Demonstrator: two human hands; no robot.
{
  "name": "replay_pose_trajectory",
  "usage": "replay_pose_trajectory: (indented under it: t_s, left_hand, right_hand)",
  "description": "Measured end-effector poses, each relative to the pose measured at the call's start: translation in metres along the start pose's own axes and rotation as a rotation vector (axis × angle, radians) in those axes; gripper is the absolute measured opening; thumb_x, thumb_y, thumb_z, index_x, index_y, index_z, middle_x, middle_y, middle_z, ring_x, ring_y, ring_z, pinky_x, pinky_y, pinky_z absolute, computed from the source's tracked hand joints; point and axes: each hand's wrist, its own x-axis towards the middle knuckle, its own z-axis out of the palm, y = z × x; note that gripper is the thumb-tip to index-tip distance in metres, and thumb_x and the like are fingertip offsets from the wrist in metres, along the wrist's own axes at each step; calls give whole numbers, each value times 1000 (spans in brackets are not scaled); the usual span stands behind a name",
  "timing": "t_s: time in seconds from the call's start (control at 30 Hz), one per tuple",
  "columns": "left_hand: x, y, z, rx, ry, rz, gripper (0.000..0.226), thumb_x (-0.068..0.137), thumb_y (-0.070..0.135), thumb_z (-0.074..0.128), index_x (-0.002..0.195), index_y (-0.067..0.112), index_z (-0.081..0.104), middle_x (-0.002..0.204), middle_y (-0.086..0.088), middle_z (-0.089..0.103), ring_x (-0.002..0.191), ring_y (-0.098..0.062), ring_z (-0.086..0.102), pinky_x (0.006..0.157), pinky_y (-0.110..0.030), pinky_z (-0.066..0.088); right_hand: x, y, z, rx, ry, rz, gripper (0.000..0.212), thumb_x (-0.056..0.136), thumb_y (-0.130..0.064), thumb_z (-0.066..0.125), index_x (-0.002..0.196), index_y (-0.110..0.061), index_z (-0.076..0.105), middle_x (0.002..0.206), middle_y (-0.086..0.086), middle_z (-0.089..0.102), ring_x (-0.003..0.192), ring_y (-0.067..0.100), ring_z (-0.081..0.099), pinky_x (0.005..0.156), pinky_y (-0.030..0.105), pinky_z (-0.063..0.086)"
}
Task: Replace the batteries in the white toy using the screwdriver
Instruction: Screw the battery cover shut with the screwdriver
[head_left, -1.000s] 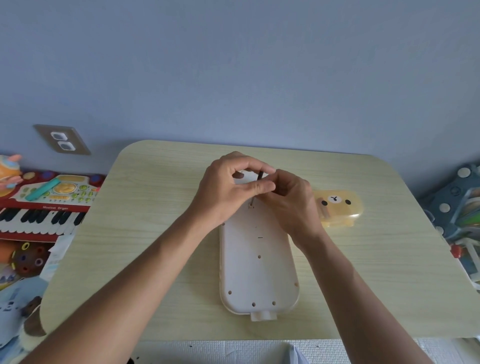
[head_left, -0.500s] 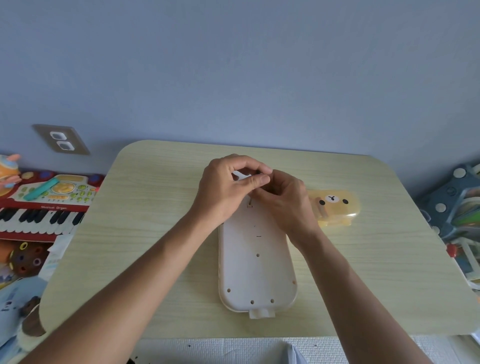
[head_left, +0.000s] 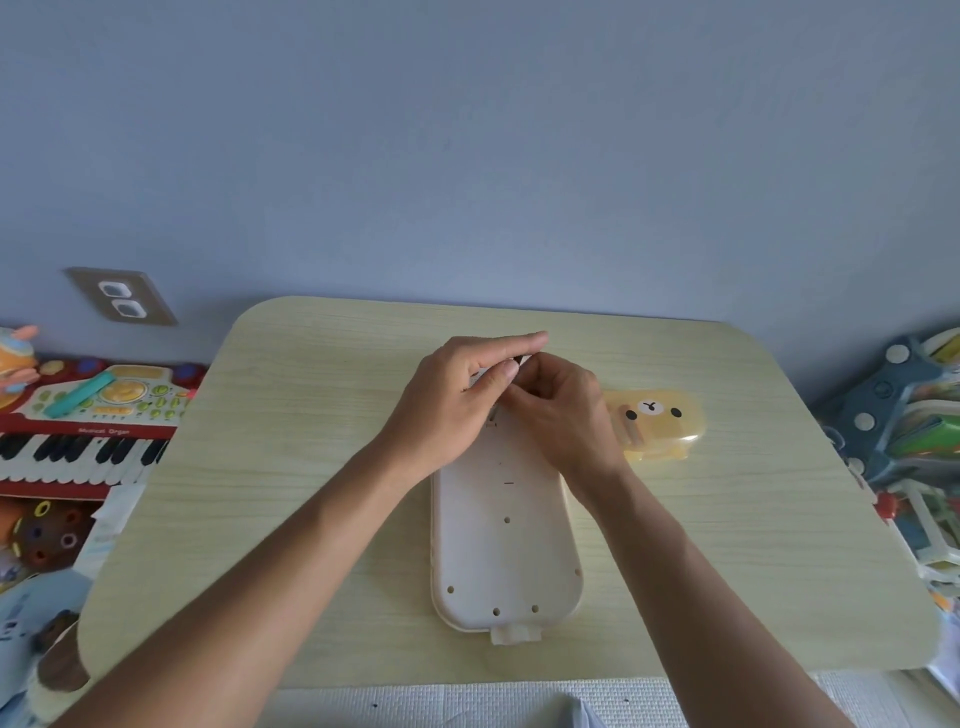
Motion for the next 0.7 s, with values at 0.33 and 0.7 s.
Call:
replay_pose_trajectory:
  t_s: [0.33, 0.7]
  left_hand:
    - [13, 29, 31, 355, -252, -113, 81, 78, 60, 72, 148, 32, 43, 150, 10, 42, 145, -9, 24, 119, -34, 20]
    - [45, 17, 88, 811, -455, -87, 118, 48, 77, 77, 146, 25, 38, 133, 4, 54, 130, -23, 38, 107, -35, 28]
  right_hand:
    - [-12, -10, -98, 135, 338, 100, 13, 84, -20, 79, 97, -16, 79, 69, 2, 75, 61, 10, 66, 58, 25, 51]
    - [-17, 58, -176, 16, 376, 349, 56, 79, -19, 85, 129, -3, 65, 72, 11, 66, 61, 17, 58, 70, 34, 54]
